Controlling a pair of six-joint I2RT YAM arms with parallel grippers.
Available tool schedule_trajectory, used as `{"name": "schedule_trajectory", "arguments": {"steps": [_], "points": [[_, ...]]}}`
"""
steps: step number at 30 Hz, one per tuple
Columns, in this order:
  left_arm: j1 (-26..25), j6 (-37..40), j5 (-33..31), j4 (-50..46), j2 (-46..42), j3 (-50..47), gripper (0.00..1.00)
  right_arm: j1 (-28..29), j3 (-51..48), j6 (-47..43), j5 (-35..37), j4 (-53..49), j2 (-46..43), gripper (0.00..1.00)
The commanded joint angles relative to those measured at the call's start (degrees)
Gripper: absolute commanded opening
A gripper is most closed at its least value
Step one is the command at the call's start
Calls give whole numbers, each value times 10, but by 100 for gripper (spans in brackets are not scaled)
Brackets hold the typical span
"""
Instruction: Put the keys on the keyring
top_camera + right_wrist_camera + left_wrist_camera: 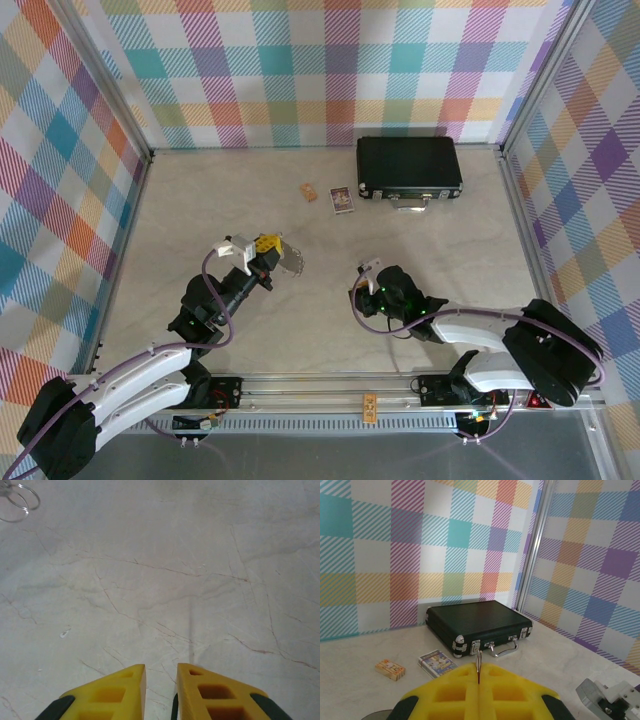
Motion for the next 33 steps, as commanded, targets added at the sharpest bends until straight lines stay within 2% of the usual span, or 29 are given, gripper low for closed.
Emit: {"name": "schedule_trajectory", "arguments": {"steps": [1, 13, 23, 26, 29, 33], "points": [[-9, 10, 5, 16, -3, 1, 0, 2, -3, -8, 6, 28, 19, 23], [-9, 9, 5, 13, -6, 1, 0, 2, 7, -11, 8, 34, 76, 20], [-10, 10, 4, 13, -9, 1, 0, 3, 15, -17, 20, 30, 83, 9], [-10, 9, 5, 13, -9, 1, 0, 2, 17, -21, 27, 22, 79, 10], [-10, 9, 6, 12, -9, 1, 0, 3, 21, -23, 30, 19, 82, 16], [-10, 8, 7, 11, -9, 1, 0, 2, 24, -24, 30, 21, 86, 16]]}}
